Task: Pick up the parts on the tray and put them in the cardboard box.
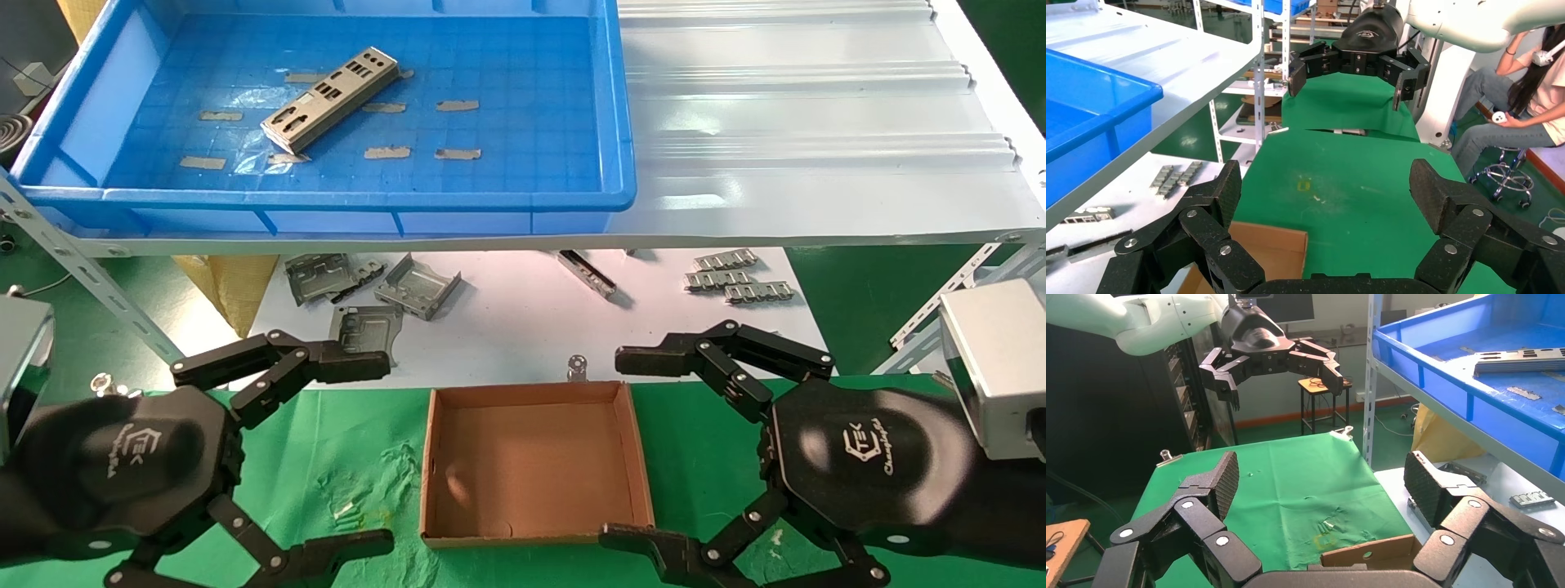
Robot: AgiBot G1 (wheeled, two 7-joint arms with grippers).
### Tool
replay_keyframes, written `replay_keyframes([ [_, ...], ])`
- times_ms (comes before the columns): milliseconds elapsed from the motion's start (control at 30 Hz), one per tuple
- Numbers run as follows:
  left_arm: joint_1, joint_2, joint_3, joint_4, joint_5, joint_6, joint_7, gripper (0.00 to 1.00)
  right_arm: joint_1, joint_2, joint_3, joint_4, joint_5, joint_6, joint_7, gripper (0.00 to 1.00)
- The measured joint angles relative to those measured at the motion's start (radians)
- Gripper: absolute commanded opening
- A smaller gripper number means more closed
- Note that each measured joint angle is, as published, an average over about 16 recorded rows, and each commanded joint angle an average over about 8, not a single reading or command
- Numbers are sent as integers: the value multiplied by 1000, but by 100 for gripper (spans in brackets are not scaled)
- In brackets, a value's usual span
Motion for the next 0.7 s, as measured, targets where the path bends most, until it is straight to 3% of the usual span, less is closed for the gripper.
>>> replay_keyframes([
  [267, 0, 0, 0, 0, 0, 0, 0, 100, 0, 0, 0, 0, 0, 0, 0, 100],
  [533, 0, 0, 0, 0, 0, 0, 0, 100, 0, 0, 0, 0, 0, 0, 0, 0],
  [700, 0, 0, 0, 0, 0, 0, 0, 100, 0, 0, 0, 0, 0, 0, 0, 0],
])
